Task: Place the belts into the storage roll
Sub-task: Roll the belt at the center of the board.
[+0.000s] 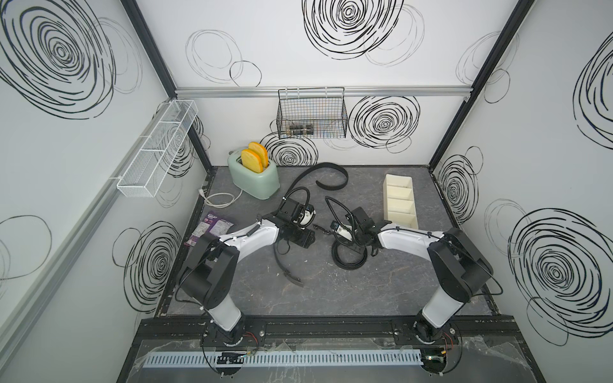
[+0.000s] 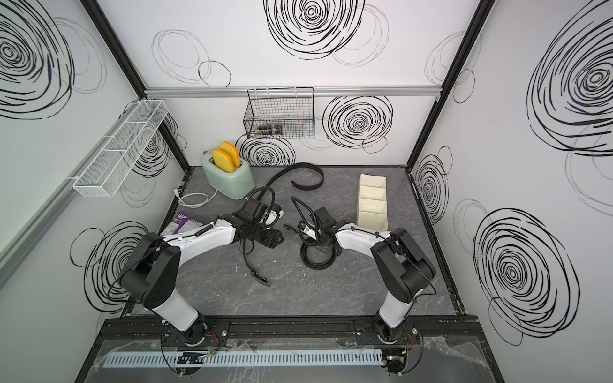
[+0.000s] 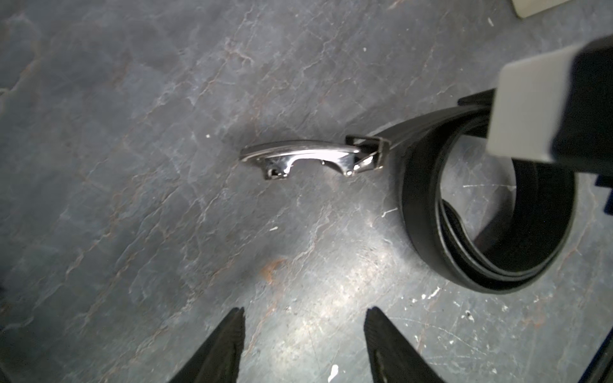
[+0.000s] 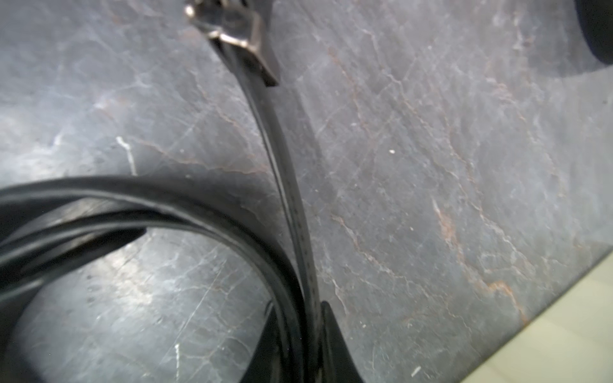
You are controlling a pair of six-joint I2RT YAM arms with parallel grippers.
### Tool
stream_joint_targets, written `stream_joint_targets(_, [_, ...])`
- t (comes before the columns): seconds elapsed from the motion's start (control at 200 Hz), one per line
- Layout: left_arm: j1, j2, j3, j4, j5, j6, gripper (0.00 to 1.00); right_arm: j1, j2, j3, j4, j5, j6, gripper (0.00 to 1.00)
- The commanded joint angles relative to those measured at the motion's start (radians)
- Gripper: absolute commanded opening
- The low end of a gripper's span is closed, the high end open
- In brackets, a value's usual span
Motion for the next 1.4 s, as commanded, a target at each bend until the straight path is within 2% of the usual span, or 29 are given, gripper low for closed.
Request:
stream_joint_targets(0.0, [-0.009,-0.012,0.033,0.076,0.032,0.087,0.64,-0.013,-0.005,-0.022,-0.059,-0.011,-0.112,0.00])
stream_joint_targets(0.135, [-0.012,-0.053,-0.006,0.130,0.043,0.146,0.67,-0.022,-0.011,-0.034,-0.055,0.063,-0.164,0.00])
stream_joint_targets(0.27, [-0.020,-0.085,-0.063,0.213,0.113,0.195,0.72,-0.040,-0.033,-0.054,-0.033,0.008,-0.227,0.00])
stream_joint_targets(0.666, [-0.023,0.098,0.053,0.199,0.112,0.282,0.73,-0.089,-0.010,-0.039,-0.055,-0.110,-0.279,0.00])
stream_joint_targets(0.831, [-0.023,0.168,0.115,0.175,0.122,0.298,0.73,-0.099,-0.010,-0.047,-0.052,-0.129,-0.289,0.01])
stream_joint_targets(1.031, [-0.042,0.213,0.122,0.153,0.165,0.323,0.72,-0.111,0.000,-0.042,-0.049,-0.138,-0.287,0.02])
stream_joint_targets(1.291, [-0.082,0.285,0.170,0.118,0.087,0.315,0.69,-0.112,0.008,-0.036,-0.050,-0.140,-0.275,0.02])
stream_joint_targets(1.396, [-0.082,0.308,0.196,0.096,0.059,0.296,0.64,-0.112,0.001,-0.044,-0.041,-0.138,-0.263,0.02])
